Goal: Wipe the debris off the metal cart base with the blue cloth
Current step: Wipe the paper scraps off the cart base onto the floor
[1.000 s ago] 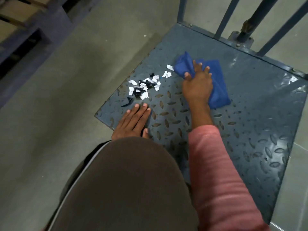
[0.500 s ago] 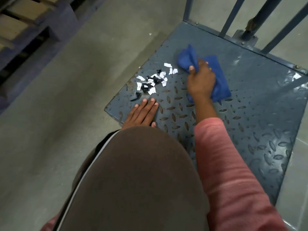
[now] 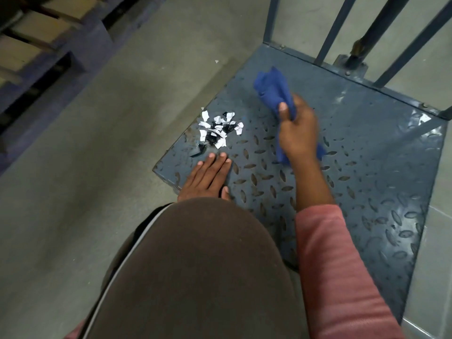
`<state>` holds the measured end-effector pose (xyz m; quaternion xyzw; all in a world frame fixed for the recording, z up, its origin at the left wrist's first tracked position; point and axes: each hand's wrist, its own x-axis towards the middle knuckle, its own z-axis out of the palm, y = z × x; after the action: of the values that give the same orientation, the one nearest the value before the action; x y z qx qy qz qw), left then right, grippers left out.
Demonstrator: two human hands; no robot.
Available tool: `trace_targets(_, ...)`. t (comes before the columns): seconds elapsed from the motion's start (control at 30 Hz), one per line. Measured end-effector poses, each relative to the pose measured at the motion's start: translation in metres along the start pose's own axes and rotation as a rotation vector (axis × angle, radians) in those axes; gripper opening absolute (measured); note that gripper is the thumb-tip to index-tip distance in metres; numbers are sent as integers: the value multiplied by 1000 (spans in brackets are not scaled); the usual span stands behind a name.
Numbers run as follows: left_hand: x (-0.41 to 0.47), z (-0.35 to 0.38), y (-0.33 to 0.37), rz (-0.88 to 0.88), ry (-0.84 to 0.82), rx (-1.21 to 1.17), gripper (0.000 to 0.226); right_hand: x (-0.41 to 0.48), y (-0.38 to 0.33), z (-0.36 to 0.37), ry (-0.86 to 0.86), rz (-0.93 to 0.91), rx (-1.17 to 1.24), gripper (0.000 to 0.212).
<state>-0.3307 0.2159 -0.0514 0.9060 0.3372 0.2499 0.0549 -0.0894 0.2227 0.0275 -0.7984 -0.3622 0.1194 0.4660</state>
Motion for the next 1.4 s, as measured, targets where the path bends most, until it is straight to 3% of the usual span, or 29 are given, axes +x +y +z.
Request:
trace_targets(0.13, 0, 2, -2, 12, -1, 5, 56, -24, 12, -8, 33, 198, -278, 41)
trace_targets(0.2, 1, 2, -5, 38, -7, 10, 57, -44, 9, 5, -77, 136, -411, 46)
trace_targets(0.3, 2, 3, -8, 52, -16, 38, 57, -63, 0, 8, -202, -17, -231, 43)
trace_targets(0.4, 1, 3, -7, 57, -12, 28, 56, -74, 2, -26, -36, 50, 42, 39)
trace_targets(0.47, 1, 4, -7, 49, 4, 12, 54, -76, 15, -51, 72, 36, -54, 42)
trace_targets(0.63, -1, 4, -8, 53, -7, 22, 52, -80, 47, -58, -207, -61, -271, 45)
trace_targets(0.8, -1, -4, 11, -48, -7, 45, 53, -82, 55, -51, -202, -134, -294, 51)
trace_targets(0.97, 6, -26, 21, -32, -231, 56, 60, -85, 54, -47, -171, -155, -271, 54)
trace_targets(1.13, 17, -48, 11, 83, -585, 206, 72, -103, 63, -59, -270, -203, -207, 58)
trace_targets(1.2, 23, -58, 10, 139, -688, 253, 76, -113, 66, -66, -254, -203, -330, 60)
trace_targets(1.3, 32, -64, 13, 149, -776, 308, 81, -126, 62, -60, -251, -221, -727, 62)
trace_targets(1.4, 26, -66, 25, 69, -797, 320, 83, -118, 59, -56, -360, -204, -770, 67)
